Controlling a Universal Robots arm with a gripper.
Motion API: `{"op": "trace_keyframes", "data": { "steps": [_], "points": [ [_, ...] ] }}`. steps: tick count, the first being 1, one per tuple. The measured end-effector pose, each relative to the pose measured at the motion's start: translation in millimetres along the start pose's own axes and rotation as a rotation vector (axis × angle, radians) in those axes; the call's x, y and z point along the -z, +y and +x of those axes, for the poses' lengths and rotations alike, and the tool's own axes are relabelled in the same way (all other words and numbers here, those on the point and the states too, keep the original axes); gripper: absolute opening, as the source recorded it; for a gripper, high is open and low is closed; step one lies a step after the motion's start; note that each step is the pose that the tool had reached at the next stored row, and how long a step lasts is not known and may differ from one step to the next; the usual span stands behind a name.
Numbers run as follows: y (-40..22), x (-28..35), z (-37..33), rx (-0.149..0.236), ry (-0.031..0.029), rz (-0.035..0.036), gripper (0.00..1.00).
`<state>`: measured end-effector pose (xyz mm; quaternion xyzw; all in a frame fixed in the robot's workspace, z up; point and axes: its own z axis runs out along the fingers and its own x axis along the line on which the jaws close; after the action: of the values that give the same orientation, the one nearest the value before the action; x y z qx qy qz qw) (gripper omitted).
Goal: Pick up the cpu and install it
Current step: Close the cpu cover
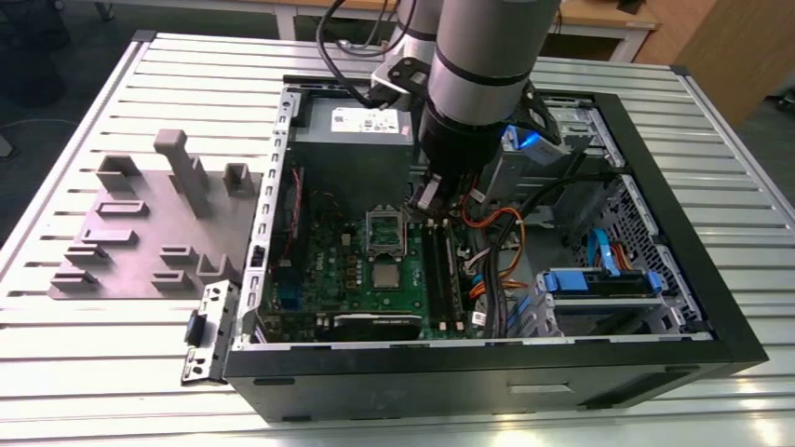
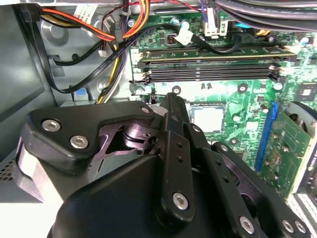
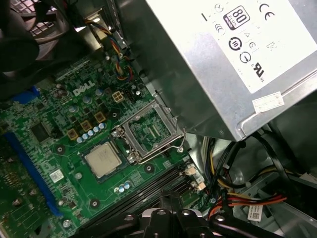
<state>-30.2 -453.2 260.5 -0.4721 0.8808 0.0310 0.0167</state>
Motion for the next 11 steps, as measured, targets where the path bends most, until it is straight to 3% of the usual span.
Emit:
{"op": "trace_keyframes", "data": {
  "steps": [1,6,11],
  "points": [
    [0.0,-1.2,0.0,0.000,-0.0023,-0.0014,0.11],
    [1.0,-5.2,-1.6,-0.001,-0.0021,-0.0013,0.11],
    [1.5,-9.6,-2.4,-0.044,-0.0037,0.0012,0.11]
  ]
}}
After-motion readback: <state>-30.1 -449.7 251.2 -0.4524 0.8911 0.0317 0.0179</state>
